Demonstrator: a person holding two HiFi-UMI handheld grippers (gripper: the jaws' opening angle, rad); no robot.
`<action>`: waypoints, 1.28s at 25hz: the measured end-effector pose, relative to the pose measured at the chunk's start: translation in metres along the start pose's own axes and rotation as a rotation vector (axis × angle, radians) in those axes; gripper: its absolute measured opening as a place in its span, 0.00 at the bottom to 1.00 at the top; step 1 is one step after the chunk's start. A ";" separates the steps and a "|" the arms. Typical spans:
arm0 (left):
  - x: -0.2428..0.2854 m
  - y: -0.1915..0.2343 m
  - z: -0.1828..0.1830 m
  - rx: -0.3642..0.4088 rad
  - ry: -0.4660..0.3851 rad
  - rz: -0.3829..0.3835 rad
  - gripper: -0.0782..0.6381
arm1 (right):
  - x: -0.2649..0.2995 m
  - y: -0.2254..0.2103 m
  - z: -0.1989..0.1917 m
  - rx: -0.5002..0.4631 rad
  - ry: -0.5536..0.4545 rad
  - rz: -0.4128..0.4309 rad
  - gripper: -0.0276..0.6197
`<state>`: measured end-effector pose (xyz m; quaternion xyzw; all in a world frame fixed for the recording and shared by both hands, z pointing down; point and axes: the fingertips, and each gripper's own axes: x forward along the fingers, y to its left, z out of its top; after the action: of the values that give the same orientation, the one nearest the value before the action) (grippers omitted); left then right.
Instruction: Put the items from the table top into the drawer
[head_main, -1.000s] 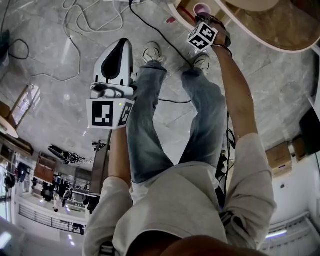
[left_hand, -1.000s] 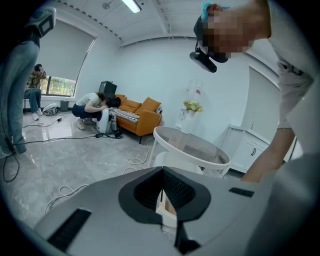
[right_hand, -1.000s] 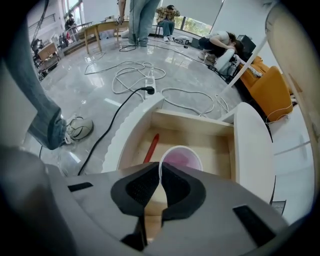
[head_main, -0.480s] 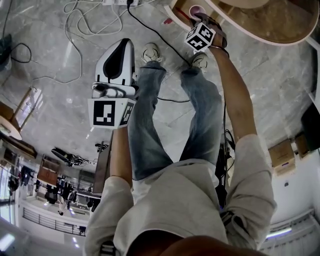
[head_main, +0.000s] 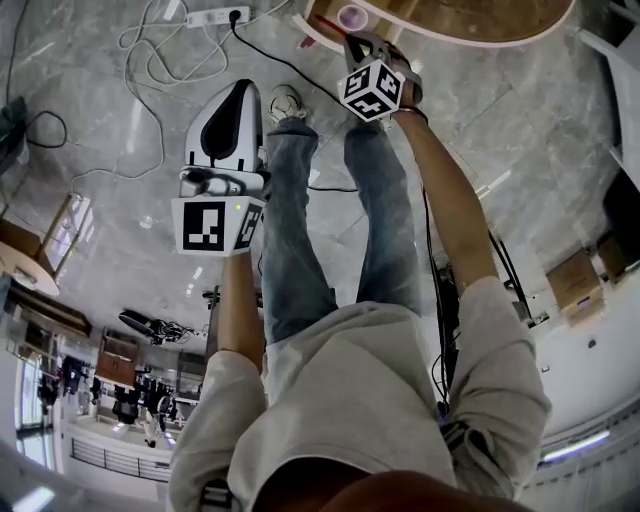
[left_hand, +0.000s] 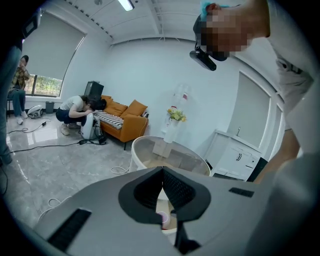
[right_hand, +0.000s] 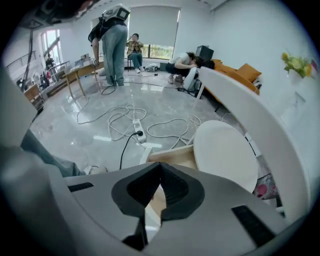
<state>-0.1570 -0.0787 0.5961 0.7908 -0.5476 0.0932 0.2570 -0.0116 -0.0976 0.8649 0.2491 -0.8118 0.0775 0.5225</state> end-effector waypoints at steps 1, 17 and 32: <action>0.001 -0.006 0.006 0.002 -0.003 -0.008 0.13 | -0.012 -0.001 0.005 0.030 -0.023 -0.002 0.08; 0.019 -0.084 0.056 0.064 0.007 -0.090 0.13 | -0.210 -0.052 0.050 0.583 -0.400 -0.105 0.08; -0.037 -0.137 0.168 0.168 -0.083 -0.073 0.13 | -0.388 -0.115 0.084 0.637 -0.593 -0.237 0.08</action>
<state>-0.0682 -0.0967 0.3957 0.8322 -0.5189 0.0966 0.1699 0.1048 -0.1039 0.4680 0.5003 -0.8278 0.1882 0.1701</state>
